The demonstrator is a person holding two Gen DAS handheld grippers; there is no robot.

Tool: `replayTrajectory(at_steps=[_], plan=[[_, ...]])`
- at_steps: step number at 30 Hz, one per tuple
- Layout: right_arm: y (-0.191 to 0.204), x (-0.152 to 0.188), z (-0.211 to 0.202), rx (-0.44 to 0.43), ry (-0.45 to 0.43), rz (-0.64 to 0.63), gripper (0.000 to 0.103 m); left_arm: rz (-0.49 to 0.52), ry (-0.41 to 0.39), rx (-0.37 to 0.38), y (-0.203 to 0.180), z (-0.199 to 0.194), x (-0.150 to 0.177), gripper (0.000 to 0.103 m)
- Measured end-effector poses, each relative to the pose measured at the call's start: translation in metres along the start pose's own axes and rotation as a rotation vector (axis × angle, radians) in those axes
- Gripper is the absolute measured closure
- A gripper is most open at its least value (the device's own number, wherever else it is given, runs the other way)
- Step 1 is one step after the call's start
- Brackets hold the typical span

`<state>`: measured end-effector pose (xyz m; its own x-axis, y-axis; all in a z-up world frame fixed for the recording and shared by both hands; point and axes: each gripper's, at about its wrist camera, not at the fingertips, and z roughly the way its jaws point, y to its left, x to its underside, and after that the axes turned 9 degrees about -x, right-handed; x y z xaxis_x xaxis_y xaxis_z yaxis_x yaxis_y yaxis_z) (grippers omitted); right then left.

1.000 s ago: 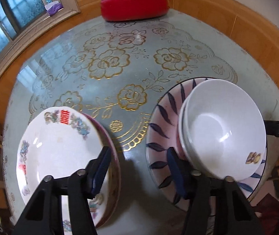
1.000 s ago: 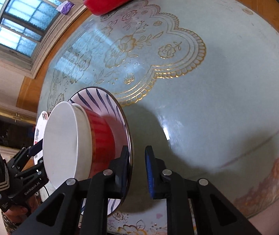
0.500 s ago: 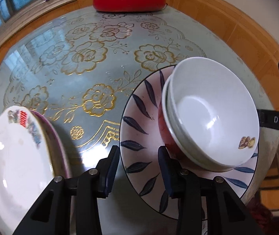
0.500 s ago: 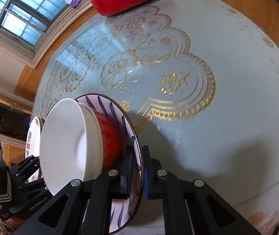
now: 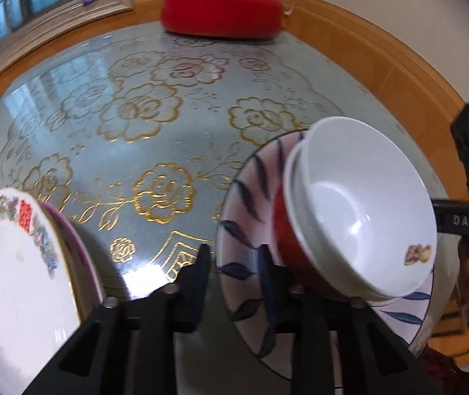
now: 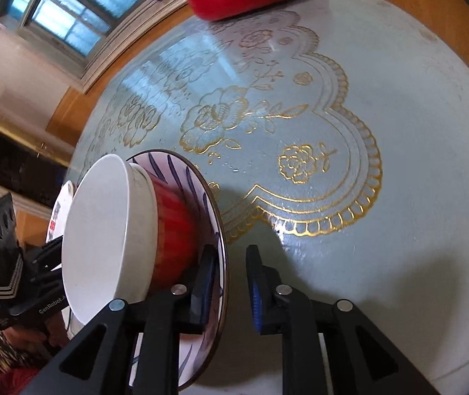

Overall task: Organize plates and bowls
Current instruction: 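Lift the nested bowls with the right tool and carry them over the plate stack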

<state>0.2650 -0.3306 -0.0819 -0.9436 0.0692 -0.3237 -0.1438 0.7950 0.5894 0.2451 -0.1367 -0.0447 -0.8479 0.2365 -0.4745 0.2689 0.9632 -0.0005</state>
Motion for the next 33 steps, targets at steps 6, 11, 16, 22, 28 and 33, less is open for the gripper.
replayTrajectory(at_steps=[6,11,16,22,28,33], plan=[[-0.006,-0.012,0.004,-0.015,0.025,0.06,0.087,0.011,-0.025,0.006,0.001,0.002,0.0,0.084],[0.012,-0.014,0.008,0.041,0.036,-0.056,0.093,-0.008,-0.037,0.047,0.008,0.002,0.001,0.087],[0.016,-0.009,0.004,0.055,0.016,-0.094,0.093,-0.018,-0.046,0.043,0.007,-0.001,0.002,0.087],[0.017,-0.008,0.002,0.052,0.011,-0.051,0.093,-0.039,-0.032,0.031,0.007,-0.004,0.002,0.087],[0.021,-0.011,-0.002,0.058,0.011,-0.038,0.093,-0.038,-0.042,0.012,0.005,-0.009,0.001,0.087],[0.03,-0.018,-0.008,0.063,0.003,-0.06,0.093,-0.046,-0.067,0.005,0.007,-0.018,-0.002,0.087]])
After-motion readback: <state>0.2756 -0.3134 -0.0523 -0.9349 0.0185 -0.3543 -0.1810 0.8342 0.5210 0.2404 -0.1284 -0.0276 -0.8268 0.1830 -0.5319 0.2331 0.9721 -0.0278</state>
